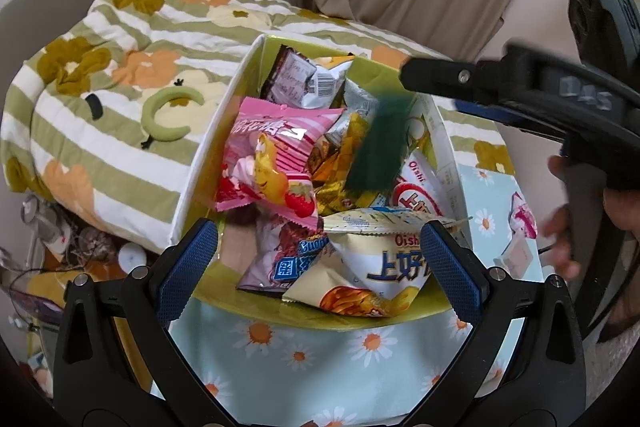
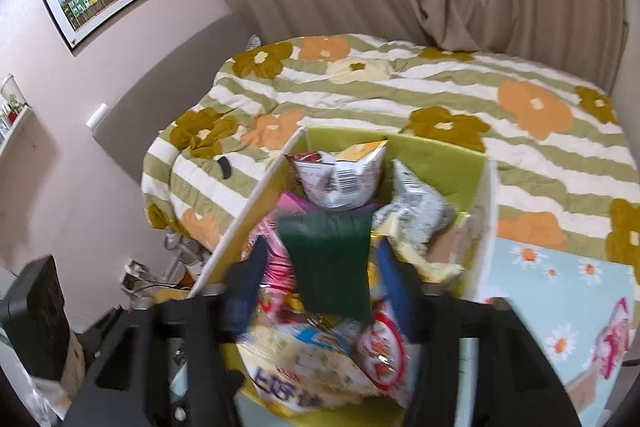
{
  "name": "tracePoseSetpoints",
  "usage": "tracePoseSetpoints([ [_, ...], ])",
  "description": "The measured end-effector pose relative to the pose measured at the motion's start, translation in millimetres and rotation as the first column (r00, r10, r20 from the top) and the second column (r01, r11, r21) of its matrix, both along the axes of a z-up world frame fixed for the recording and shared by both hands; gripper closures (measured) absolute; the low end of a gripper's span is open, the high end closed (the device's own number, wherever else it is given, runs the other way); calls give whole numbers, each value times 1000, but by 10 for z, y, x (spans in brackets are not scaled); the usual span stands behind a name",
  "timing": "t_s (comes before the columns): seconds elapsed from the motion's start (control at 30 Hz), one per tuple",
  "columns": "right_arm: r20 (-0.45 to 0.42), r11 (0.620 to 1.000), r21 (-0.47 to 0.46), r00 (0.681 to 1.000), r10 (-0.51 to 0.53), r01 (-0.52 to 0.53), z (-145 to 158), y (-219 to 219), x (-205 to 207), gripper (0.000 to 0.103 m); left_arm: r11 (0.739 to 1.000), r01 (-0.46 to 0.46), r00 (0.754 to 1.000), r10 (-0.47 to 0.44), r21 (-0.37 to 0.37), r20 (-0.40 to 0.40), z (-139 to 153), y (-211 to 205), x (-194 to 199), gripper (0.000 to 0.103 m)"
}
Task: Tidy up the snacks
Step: 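Carry both snacks over the green box and open both tools to drop them, then move both tools back from the box to the last two snacks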
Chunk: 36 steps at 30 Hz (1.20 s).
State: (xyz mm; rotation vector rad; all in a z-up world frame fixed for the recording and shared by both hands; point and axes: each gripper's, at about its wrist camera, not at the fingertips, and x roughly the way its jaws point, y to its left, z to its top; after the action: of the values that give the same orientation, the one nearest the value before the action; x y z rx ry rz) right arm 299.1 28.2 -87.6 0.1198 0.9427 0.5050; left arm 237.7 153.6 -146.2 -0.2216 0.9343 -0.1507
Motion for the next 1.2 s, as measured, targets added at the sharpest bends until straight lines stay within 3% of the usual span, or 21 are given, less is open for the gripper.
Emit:
tracePoseSetpoints([
  [0.03,-1,1000,1,1000,5,-5,-17,26,13,2,1000,0,1000,0,-1,-2,-8,5,0,2],
  [0.37,44,999,4,998,-41,40,59,-136,-179,1,1000,22,1000,-22,-9,9,87,-110,-23,2],
  [0.63,134,991,7,982,-130,130,367,-743,-782,1,1000,12,997,-13,13,81,342,-528,-346,2],
  [0.9,210,987,-11,965,-155,161,596,-1513,-1528,1,1000,8,993,-9,9,115,542,-1262,-802,2],
  [1.2,231,965,-57,944,-236,255,542,-2547,-1950,1,995,93,990,-95,25,109,486,-2342,-1140,2],
])
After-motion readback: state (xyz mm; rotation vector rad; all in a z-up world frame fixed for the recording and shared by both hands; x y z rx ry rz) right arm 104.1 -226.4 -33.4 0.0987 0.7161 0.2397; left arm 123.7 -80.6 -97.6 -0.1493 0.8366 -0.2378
